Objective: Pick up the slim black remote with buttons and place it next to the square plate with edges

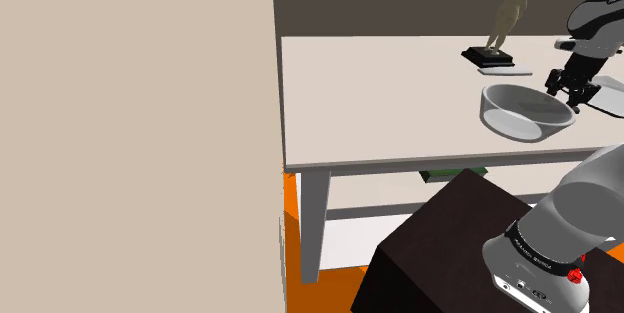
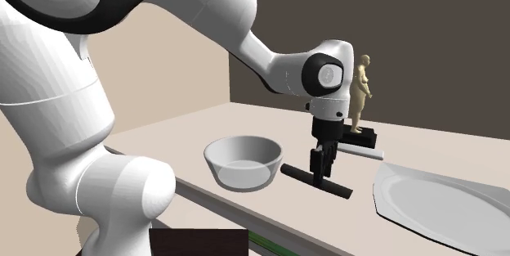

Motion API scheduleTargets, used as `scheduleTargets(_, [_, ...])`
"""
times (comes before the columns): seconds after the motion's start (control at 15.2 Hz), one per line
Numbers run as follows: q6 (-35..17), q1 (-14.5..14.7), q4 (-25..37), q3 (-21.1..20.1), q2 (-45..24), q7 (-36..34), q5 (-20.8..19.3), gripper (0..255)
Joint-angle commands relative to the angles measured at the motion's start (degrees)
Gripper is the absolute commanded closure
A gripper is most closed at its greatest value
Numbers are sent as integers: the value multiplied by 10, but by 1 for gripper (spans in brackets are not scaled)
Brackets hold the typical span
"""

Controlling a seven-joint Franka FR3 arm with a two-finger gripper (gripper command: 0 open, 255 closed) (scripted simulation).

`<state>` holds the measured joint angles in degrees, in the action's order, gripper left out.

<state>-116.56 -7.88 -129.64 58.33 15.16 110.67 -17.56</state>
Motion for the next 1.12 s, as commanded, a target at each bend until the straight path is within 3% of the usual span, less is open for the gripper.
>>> scheduleTargets(0.0, [0,0,0,0,0,0,0,0])
scheduleTargets(0.26, [0,0,0,0,0,0,0,0])
scheduleTargets(0.53, [78,-7,55,-30,28,-10,-8,0])
scheduleTargets(1.06, [78,-7,55,-31,28,-10,-7,0])
